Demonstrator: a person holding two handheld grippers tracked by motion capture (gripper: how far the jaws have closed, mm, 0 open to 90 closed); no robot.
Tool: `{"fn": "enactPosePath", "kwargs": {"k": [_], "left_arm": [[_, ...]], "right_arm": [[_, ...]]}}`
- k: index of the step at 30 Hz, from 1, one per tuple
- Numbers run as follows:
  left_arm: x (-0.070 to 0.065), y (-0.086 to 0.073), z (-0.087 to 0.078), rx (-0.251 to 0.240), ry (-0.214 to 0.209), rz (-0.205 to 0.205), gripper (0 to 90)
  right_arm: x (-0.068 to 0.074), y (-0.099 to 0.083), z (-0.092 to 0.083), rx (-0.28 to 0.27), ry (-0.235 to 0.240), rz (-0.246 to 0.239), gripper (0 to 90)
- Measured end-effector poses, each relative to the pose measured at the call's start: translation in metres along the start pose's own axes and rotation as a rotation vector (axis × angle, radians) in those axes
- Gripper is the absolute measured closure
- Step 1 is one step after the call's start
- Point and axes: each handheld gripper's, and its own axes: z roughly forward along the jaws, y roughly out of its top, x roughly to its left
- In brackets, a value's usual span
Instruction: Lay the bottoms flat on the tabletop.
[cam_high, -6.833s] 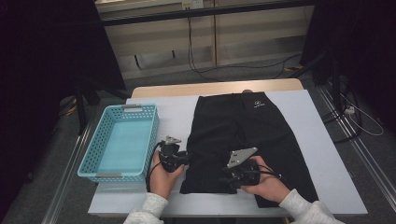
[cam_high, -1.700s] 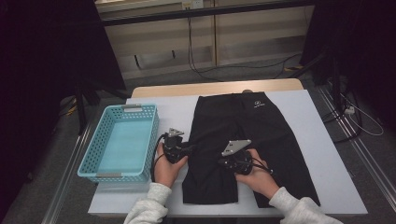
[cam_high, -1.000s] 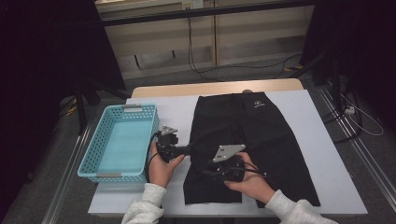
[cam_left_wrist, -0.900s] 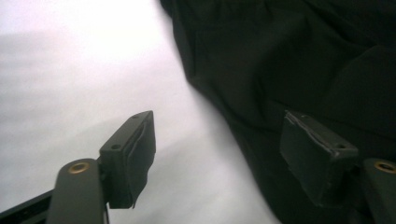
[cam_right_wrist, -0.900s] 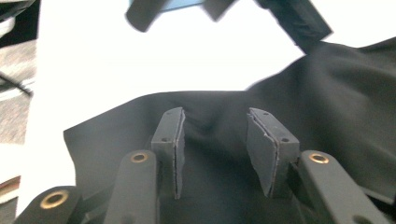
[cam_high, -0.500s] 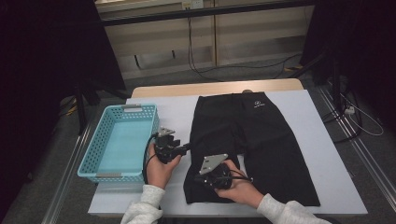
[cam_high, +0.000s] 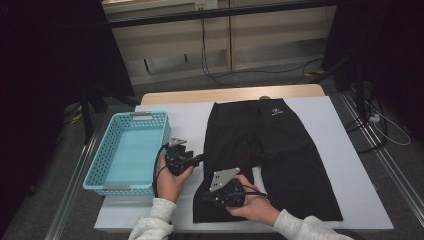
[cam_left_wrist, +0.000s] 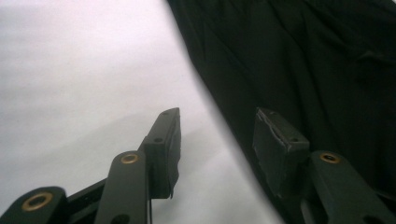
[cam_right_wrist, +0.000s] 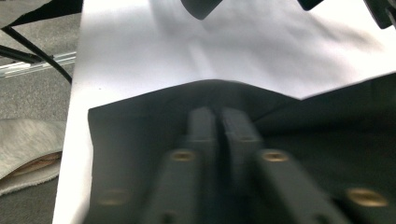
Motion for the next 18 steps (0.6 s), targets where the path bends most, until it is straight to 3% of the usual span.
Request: {"fn": "enactPosePath", "kwargs": {"k": [5,9,12,16,18], "left_arm": [[-0.004,0.000,0.015,0.011,0.008,0.034,52.7],[-0.008,0.004,0.019,0.034,0.010,0.039,58.6],[-0.011,0.008,0.024,0.048,-0.002,0.044,72.3],[-0.019,0.014,0.036,0.049,-0.052,0.043,88.2],[-0.024,0.019,0.040,0.042,-0.049,0.065,88.9]], "right_arm": [[-0.010,-0.003,-0.020,-0.024,-0.060,0.019,59.0],[-0.027,-0.011,-0.040,-0.044,-0.126,0.074,55.0],[-0.038,-0.018,-0.054,-0.061,-0.174,0.110,55.2],[-0.049,-0.026,-0.068,-0.072,-0.227,0.145,55.4],[-0.053,-0.030,-0.072,-0.058,-0.258,0.156,56.6]]}}
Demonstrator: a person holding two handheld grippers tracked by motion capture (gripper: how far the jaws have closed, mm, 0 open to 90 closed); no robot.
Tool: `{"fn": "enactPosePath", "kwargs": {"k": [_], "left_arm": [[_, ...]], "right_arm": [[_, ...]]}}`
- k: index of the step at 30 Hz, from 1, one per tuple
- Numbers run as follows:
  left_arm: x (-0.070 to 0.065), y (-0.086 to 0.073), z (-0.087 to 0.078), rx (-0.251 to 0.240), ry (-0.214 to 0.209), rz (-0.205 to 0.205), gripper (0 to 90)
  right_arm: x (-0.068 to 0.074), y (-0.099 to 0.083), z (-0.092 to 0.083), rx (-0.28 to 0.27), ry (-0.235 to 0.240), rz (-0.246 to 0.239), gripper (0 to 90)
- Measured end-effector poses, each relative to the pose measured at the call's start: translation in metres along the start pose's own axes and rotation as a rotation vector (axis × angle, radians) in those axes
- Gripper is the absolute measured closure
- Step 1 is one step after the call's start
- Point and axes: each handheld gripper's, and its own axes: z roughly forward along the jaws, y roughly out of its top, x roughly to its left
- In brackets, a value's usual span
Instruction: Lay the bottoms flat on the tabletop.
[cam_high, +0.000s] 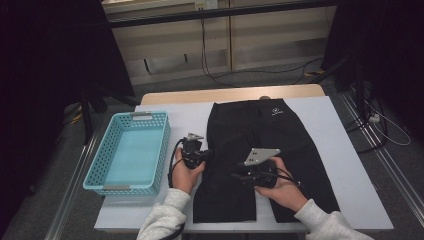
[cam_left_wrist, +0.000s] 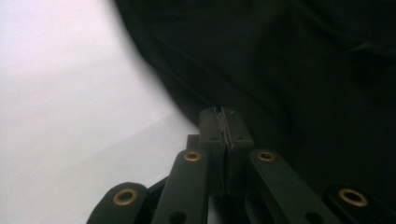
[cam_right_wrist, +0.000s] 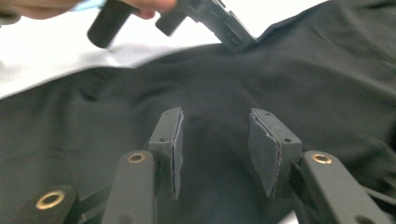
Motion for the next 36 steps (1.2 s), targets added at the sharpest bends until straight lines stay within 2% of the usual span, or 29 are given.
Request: {"fn": "enactPosePath", "kwargs": {"k": [1,2,6,7,8,9,12,13,15,17,18,21,22,23,25,26,29,36], "left_arm": [[-0.001,0.003,0.001,-0.002,-0.014,0.010,89.0],[-0.002,0.006,0.002,-0.019,-0.025,0.002,89.0],[-0.005,0.011,0.003,-0.044,-0.036,0.045,88.7],[-0.004,0.011,0.003,-0.043,-0.029,0.032,88.7],[-0.001,0.011,0.002,-0.047,-0.008,0.045,88.6],[0.003,0.011,0.000,-0.057,-0.006,0.041,88.4],[0.013,0.010,-0.007,-0.068,0.025,0.001,85.9],[0.017,0.009,-0.010,-0.053,0.033,0.004,85.2],[0.021,0.006,-0.014,-0.060,0.050,-0.012,81.6],[0.023,0.004,-0.016,-0.053,0.073,-0.018,71.7],[0.023,0.002,-0.017,-0.053,0.071,-0.015,69.7],[0.024,0.000,-0.020,-0.048,0.068,-0.031,52.3],[0.023,-0.001,-0.021,-0.042,0.065,-0.020,48.5],[0.023,-0.001,-0.023,-0.049,0.073,-0.015,48.1],[0.022,-0.002,-0.027,-0.040,0.058,-0.029,42.0],[0.022,-0.002,-0.028,-0.034,0.064,-0.030,37.4],[0.021,-0.005,-0.030,-0.013,0.060,-0.023,32.2],[0.014,-0.007,-0.031,0.001,0.053,-0.005,21.2]], "right_arm": [[-0.003,-0.002,-0.001,0.008,-0.018,0.006,57.1],[-0.006,-0.003,-0.003,0.010,-0.036,0.009,57.3],[-0.015,-0.008,-0.007,0.011,-0.065,0.031,58.2],[-0.016,-0.009,-0.006,0.013,-0.064,0.036,58.2],[-0.017,-0.010,-0.004,0.023,-0.068,0.037,58.7],[-0.017,-0.011,-0.002,0.036,-0.072,0.031,59.4],[-0.017,-0.014,0.005,0.073,-0.088,0.017,61.0],[-0.016,-0.014,0.006,0.084,-0.088,0.013,60.7],[-0.015,-0.015,0.009,0.098,-0.075,0.016,60.1],[-0.015,-0.016,0.009,0.112,-0.073,0.010,58.2],[-0.015,-0.016,0.009,0.108,-0.071,0.013,57.3],[-0.018,-0.012,0.001,0.063,-0.069,0.027,54.4],[-0.019,-0.010,-0.002,0.047,-0.074,0.038,52.7],[-0.021,-0.008,-0.005,0.037,-0.081,0.041,50.5],[-0.025,-0.006,-0.011,0.020,-0.094,0.044,47.7],[-0.028,-0.006,-0.014,0.012,-0.097,0.055,46.0],[-0.035,-0.007,-0.021,-0.001,-0.123,0.085,40.0],[-0.043,-0.011,-0.024,-0.007,-0.157,0.121,31.0]]}}
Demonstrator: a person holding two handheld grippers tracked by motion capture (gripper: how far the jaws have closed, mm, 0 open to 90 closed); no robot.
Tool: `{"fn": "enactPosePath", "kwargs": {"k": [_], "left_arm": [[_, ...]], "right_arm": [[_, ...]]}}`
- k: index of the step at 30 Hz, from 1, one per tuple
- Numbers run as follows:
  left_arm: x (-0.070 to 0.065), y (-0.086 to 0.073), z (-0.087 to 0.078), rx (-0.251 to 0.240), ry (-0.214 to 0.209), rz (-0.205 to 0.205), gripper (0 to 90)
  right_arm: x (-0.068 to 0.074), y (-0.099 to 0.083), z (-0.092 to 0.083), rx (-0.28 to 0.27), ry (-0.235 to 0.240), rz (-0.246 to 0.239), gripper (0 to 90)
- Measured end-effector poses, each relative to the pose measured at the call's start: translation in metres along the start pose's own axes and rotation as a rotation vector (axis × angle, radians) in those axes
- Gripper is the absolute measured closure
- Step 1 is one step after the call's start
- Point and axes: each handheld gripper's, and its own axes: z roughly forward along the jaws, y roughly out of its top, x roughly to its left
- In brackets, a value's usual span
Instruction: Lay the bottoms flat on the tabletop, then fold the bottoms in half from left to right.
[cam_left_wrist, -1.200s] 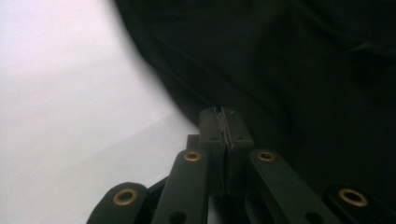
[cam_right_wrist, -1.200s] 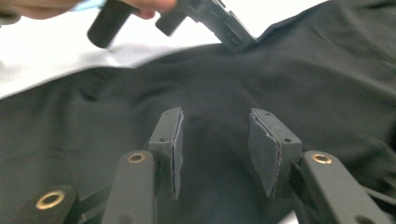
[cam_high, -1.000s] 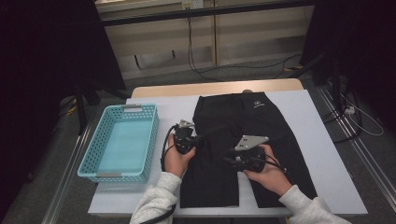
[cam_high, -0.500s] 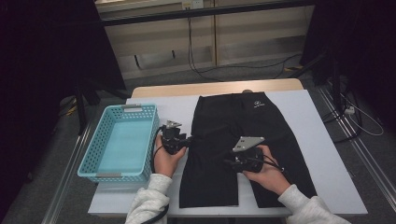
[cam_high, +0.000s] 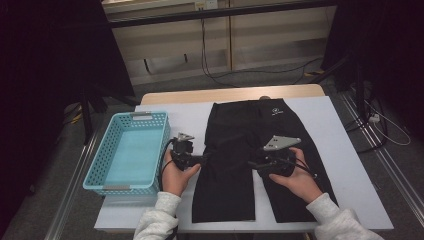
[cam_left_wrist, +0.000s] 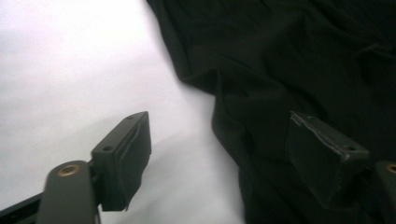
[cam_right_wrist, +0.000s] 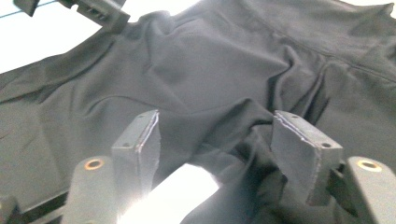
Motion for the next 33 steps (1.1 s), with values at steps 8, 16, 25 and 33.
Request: {"fn": "enactPosePath", "kwargs": {"k": [8,16,25,33], "left_arm": [[-0.005,-0.003,-0.001,0.021,-0.023,0.024,14.8],[-0.005,-0.004,-0.004,0.033,-0.044,0.036,11.4],[-0.008,-0.008,-0.005,0.036,-0.033,0.042,13.1],[-0.007,-0.014,-0.007,0.049,-0.022,0.053,18.9]], "right_arm": [[-0.003,0.000,0.000,-0.006,-0.011,0.019,26.2],[-0.005,0.000,0.001,-0.014,-0.020,0.030,23.8],[-0.006,0.000,0.000,-0.020,-0.023,0.034,22.8],[-0.004,0.000,0.004,-0.016,-0.021,0.027,22.4]]}}
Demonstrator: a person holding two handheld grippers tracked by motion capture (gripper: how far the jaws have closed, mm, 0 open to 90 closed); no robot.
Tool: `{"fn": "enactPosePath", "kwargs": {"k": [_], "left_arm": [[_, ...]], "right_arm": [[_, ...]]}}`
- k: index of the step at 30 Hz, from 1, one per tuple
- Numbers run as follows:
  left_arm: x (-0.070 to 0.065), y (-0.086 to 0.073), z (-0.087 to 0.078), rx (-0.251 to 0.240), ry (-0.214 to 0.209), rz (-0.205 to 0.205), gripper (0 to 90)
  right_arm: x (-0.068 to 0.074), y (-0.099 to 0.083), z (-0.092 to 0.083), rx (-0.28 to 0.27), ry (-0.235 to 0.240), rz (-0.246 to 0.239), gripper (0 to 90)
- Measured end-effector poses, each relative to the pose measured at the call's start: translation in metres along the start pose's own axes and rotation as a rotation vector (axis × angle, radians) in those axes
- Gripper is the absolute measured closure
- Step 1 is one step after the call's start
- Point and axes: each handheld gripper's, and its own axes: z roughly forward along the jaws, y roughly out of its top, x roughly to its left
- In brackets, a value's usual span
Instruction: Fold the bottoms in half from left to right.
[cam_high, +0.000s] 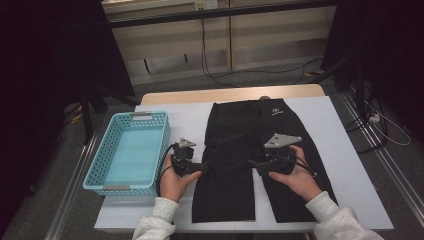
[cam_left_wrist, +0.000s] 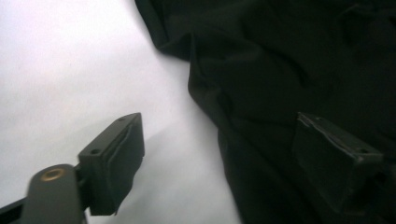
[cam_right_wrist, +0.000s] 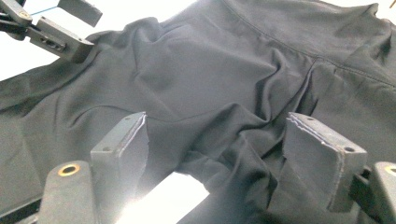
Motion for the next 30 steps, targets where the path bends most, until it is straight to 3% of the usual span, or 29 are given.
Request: {"fn": "enactPosePath", "kwargs": {"k": [11,13,14,16,20,22,24,26,28,30], "left_arm": [[-0.010,-0.008,0.002,0.030,0.025,0.042,26.3],[-0.014,-0.008,0.000,0.038,0.029,0.051,35.1],[-0.015,-0.008,0.000,0.048,0.009,0.044,38.7],[-0.019,-0.008,-0.001,0.047,0.021,0.037,44.1],[-0.024,-0.007,-0.002,0.071,-0.003,0.015,60.0],[-0.026,-0.007,-0.001,0.074,-0.035,-0.024,71.2],[-0.028,-0.007,-0.001,0.071,-0.029,-0.028,78.3],[-0.029,-0.007,0.000,0.078,-0.063,-0.058,86.7],[-0.030,-0.006,0.000,0.074,-0.060,-0.060,87.6],[-0.031,-0.005,-0.002,0.072,-0.083,-0.080,87.9]], "right_arm": [[-0.002,0.000,0.002,0.003,-0.006,0.000,21.8],[-0.002,0.001,0.002,0.002,-0.006,0.000,21.9],[-0.002,0.001,0.002,0.002,-0.009,0.000,21.8],[-0.002,0.001,0.003,0.005,-0.008,-0.002,21.8],[-0.002,0.001,0.002,0.007,-0.011,-0.002,21.6],[-0.002,0.001,0.002,0.005,-0.012,-0.002,21.6],[-0.003,0.001,0.003,0.007,-0.015,-0.001,21.6],[-0.003,0.001,0.004,0.007,-0.016,0.004,21.7],[-0.004,0.001,0.005,0.007,-0.019,0.005,21.7],[-0.004,0.002,0.006,0.006,-0.024,0.007,21.7]]}}
